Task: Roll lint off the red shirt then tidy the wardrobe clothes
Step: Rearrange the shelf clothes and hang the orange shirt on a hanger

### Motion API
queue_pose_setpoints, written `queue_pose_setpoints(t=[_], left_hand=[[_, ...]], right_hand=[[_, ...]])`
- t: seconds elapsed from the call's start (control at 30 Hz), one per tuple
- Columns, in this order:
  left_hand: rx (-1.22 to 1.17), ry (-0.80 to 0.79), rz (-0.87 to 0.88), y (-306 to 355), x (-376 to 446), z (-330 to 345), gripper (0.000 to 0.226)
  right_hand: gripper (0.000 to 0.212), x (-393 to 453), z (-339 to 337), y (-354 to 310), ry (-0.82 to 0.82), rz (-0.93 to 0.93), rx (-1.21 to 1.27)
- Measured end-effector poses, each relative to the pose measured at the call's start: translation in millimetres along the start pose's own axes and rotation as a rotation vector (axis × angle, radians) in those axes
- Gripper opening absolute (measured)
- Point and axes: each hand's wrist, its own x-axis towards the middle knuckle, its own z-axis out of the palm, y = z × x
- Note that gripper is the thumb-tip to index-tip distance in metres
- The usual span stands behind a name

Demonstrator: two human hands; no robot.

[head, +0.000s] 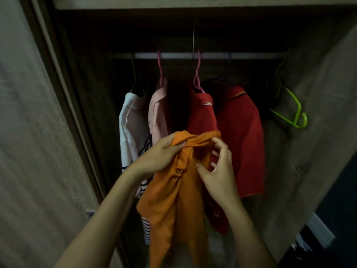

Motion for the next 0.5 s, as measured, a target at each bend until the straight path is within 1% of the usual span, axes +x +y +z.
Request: queue_pose_setpoints(t=[0.1,0.13,0.17,0.2,0.27,0.3,0.33,0.43,0.5], left_hand=[[-0.079,0.023,-0.002,8,2,-1,0.023],[-0.108,0.041,0.001,9,2,-2,0.023],[-0.124,0.055,0.014,9,2,-4,0.025],[-0.121,0.050,0.031,9,2,-6,0.027],[-0.037,-0.017,0.062,11,1,-12,0.039],[0.009,-0.043,0.072,12,1,-14,0.050],[0.040,-0.044,0.075,13,1,-17,0.057],[0.121,-0.019,0.084,12,1,-22,0.065],[0.267,-0.015,0.090,6,0,-16,0.088]], right_hand=[[0.104,9,-4,6,0.016,0.053,0.090],[0.107,11,-5,7,-0.002,0.064,0.118],[0.104,13,-6,8,-0.043,0.062,0.149],[0.092,14,-8,7,-0.101,0.044,0.185],[0.047,20,-9,1,-0.219,-0.007,0.230],[0.028,23,-8,-4,-0.243,-0.021,0.222],[0.018,26,-8,-8,-0.242,-0.029,0.208],[0.004,37,-5,-18,-0.204,-0.016,0.183],[0.010,44,0,-25,-0.206,-0.041,0.107]])
